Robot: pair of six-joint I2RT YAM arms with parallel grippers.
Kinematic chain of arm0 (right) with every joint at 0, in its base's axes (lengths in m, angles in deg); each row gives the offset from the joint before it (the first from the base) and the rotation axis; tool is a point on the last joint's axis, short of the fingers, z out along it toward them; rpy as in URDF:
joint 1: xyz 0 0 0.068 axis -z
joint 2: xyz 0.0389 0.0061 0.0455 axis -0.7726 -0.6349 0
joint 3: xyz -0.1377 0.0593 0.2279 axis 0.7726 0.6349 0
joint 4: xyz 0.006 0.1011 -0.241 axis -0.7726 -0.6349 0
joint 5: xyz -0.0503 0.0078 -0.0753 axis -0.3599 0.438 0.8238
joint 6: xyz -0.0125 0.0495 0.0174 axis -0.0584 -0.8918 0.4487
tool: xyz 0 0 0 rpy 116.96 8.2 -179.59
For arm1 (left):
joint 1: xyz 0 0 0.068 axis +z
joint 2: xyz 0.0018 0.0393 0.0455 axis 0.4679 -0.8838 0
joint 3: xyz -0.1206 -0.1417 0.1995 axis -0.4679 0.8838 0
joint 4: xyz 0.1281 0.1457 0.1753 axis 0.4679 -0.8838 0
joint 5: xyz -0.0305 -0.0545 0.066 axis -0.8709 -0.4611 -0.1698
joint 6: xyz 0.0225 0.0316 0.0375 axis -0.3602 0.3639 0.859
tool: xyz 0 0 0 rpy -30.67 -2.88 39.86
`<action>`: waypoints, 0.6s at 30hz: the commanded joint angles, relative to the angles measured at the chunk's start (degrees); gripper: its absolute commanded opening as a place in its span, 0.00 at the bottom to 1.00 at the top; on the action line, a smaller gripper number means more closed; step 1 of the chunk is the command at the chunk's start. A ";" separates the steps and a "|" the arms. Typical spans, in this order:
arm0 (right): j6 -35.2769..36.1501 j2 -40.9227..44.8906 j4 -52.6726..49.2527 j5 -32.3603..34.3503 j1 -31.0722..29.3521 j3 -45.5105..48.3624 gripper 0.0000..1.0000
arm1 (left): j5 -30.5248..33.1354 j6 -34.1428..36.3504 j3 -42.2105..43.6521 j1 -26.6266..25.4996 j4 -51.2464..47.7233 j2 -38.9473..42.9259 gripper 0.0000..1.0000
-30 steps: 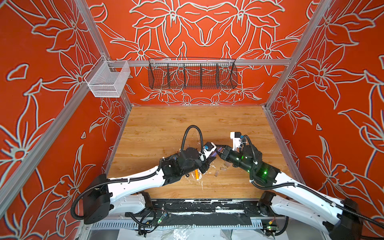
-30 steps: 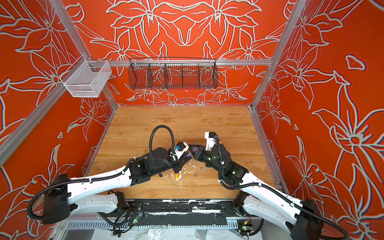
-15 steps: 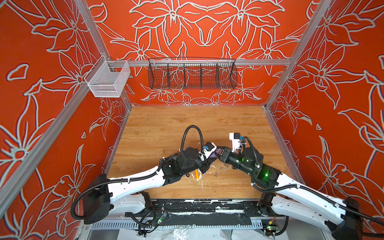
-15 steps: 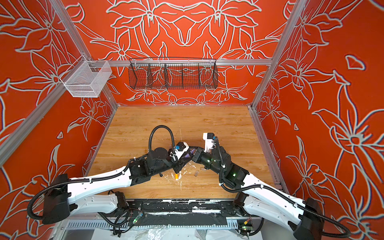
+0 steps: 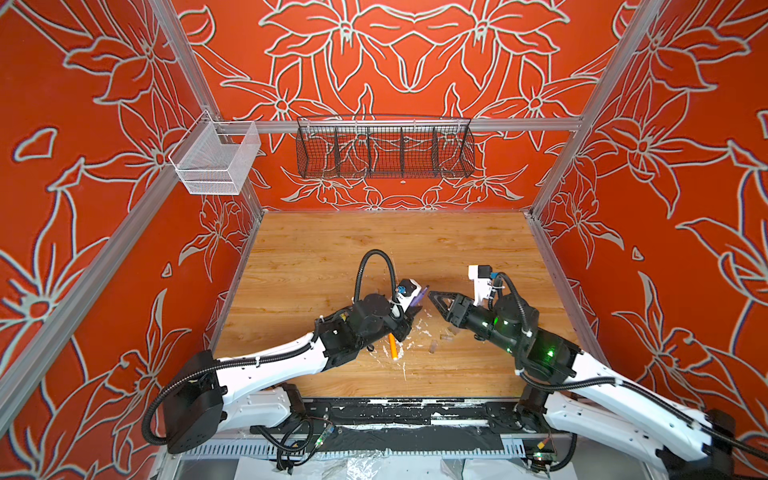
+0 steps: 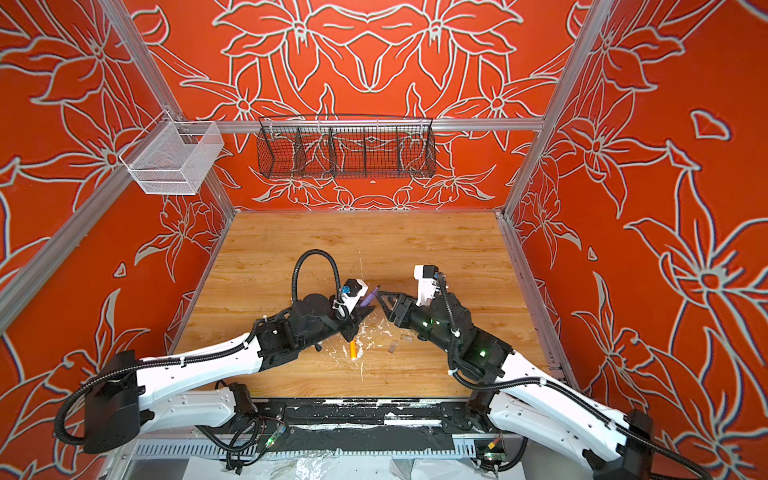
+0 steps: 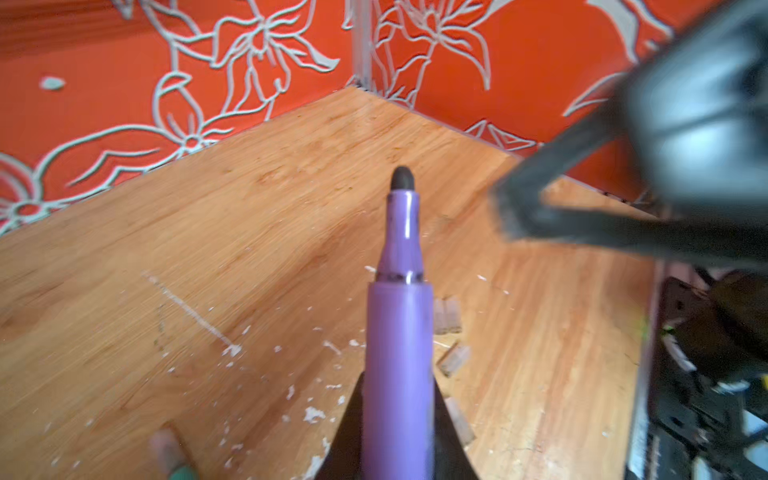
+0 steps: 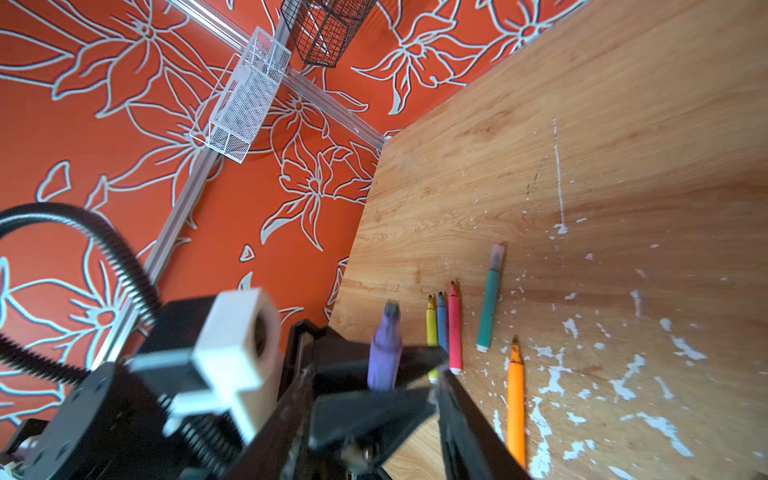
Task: Insert the pens into the pen caps
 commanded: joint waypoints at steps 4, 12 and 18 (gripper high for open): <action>3.54 5.36 -21.11 7.89 -0.24 -0.73 0.55 | 11.49 -8.11 -0.14 2.11 -0.45 1.96 0.00; 2.31 -1.76 -26.76 9.34 -2.99 1.80 0.53 | 13.35 -7.63 0.63 2.54 0.74 0.92 0.00; -1.09 -7.18 -24.66 13.45 -8.51 4.36 0.51 | 8.36 -13.13 0.45 9.19 -1.92 -1.04 0.00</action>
